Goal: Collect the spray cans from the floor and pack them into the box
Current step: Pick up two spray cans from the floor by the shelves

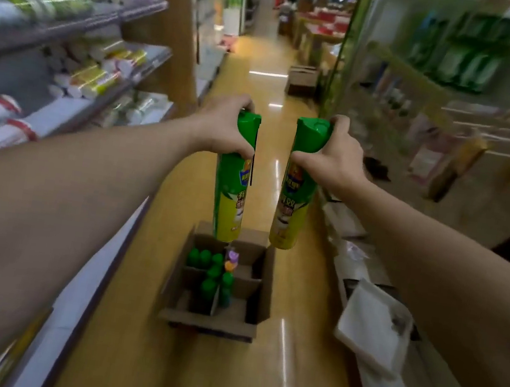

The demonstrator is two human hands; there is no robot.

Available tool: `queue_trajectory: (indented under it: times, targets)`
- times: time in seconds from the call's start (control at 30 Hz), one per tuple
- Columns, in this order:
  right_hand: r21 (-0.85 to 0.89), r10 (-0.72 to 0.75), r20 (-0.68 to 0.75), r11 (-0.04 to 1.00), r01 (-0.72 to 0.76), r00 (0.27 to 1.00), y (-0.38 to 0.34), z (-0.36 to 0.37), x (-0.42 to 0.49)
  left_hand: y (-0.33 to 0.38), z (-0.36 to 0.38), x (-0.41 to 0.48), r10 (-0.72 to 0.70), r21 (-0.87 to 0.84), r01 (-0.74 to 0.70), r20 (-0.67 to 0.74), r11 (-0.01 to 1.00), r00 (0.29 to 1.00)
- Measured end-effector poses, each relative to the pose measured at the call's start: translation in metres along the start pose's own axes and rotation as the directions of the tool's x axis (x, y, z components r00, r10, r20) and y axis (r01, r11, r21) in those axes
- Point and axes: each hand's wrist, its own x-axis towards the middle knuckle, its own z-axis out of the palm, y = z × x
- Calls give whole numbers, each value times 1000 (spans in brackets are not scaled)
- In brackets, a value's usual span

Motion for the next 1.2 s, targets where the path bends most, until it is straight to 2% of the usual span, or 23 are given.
queue_trajectory:
  times: [0.2,0.37,0.57,0.83,0.97,1.2]
  targets:
    - [-16,63,144,998,-61,988,42,105,47,-84,61,46,-105,49,101,92,994,990]
    - [-73,153,271,988,-138,950,83,182,81,-155,129,80,-190,81,175,262,981,946]
    - [-143,233,358,970,-194,904,129,249,110,-222,191,112,-245,123,214,377,969,893]
    - [-177,292,517,956,-233,805,174,322,137,-288,234,129,-402,211,346,359,914,843]
    - [-188,277,557,960,-207,783,197,359,134,-312,257,136,-469,272,391,349,879,811]
    - [-138,263,650,964,-229,713,224,419,98,-352,303,121,-547,239,492,382,837,745]
